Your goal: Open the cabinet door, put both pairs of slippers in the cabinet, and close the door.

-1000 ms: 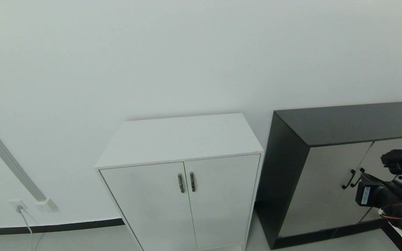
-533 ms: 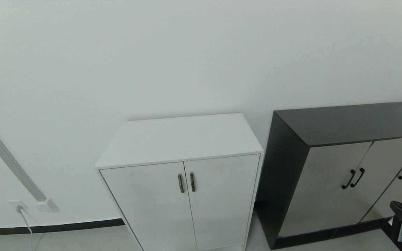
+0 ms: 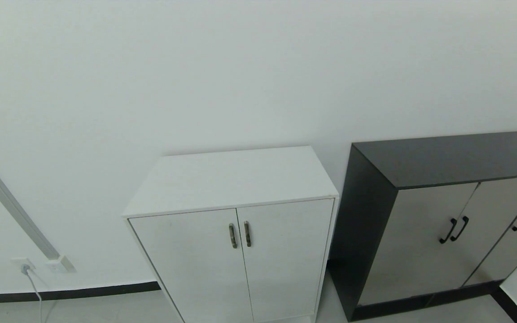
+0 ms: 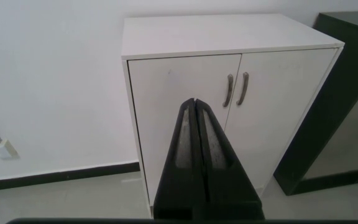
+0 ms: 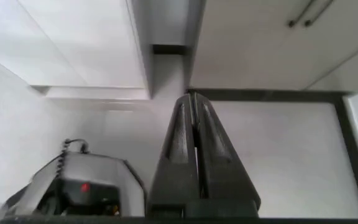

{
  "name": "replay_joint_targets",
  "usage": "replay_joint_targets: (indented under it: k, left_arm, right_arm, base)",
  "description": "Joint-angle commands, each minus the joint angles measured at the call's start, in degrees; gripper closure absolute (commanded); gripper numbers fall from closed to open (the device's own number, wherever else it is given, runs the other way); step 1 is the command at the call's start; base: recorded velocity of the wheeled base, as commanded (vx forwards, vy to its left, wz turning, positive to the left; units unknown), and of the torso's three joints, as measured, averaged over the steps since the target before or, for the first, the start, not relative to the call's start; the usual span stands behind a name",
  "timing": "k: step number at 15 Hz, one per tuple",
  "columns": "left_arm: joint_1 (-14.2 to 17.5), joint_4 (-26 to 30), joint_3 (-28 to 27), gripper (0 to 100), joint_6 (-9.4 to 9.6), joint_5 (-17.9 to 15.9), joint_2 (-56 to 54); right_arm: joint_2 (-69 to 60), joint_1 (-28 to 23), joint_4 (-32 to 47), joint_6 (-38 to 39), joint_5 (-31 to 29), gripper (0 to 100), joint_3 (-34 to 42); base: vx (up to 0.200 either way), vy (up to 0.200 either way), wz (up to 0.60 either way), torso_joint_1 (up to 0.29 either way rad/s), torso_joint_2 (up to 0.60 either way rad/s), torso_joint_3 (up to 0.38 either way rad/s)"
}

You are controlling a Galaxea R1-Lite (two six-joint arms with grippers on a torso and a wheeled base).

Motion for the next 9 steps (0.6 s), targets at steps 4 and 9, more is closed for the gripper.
replay_joint_targets:
  k: [4, 9]
  left_arm:
    - [0.02, -0.01, 0.01, 100, -0.04, 0.02, 0.07]
    - [0.02, -0.01, 0.01, 100, -0.04, 0.02, 0.07]
  right_arm:
    - [-19.80, 0.49, 7.45, -1.03, 9.47, 100, -0.01]
    - [-27.71, -15.59, 7.45, -0.77, 9.39, 100, 0.07]
  base:
    - [0.000, 0.000, 0.00, 0.000, 0.00, 0.000]
    - [0.000, 0.000, 0.00, 0.000, 0.00, 0.000]
